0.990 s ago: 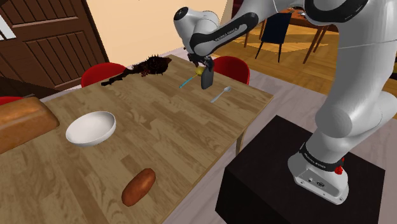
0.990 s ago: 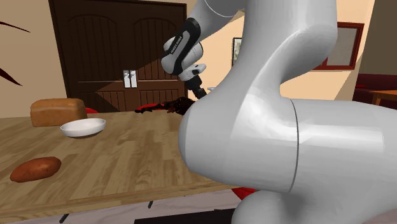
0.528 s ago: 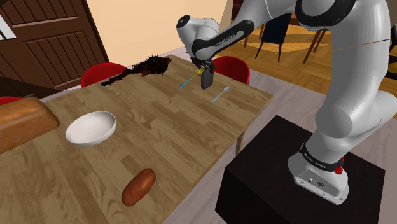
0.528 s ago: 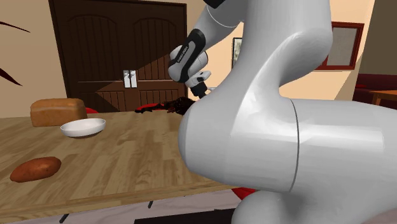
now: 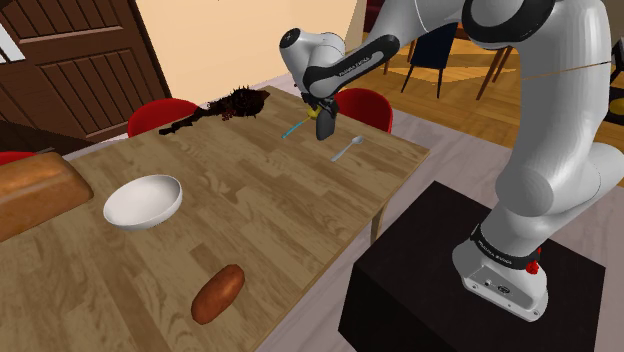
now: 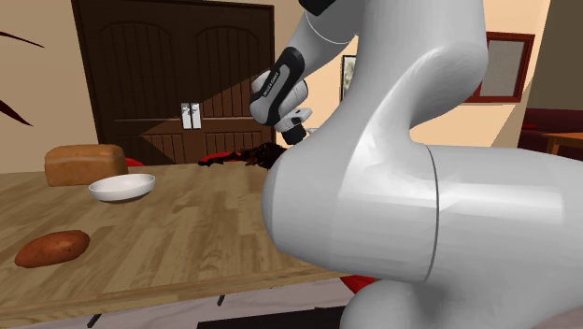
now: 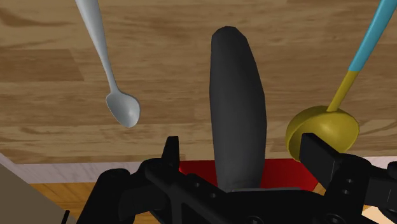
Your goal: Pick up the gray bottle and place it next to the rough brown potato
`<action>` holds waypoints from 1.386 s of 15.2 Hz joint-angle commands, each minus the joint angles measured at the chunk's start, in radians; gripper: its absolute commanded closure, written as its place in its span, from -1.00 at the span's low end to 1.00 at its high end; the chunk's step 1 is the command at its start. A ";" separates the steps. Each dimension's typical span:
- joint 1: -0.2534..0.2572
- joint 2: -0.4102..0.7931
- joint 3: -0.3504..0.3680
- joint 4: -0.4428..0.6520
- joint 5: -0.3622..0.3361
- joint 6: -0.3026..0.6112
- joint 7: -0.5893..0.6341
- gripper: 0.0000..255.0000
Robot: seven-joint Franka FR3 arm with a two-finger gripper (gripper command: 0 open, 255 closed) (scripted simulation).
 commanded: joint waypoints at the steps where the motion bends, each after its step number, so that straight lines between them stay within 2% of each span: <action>1: 0.000 0.000 0.000 0.000 0.000 0.000 0.000 -1.00; 2: 0.000 0.000 0.000 0.000 0.000 0.000 0.000 1.00; 11: 0.000 0.000 0.000 0.000 0.000 0.000 0.000 1.00; 21: -0.010 -0.060 0.024 0.041 0.051 -0.071 -0.068 1.00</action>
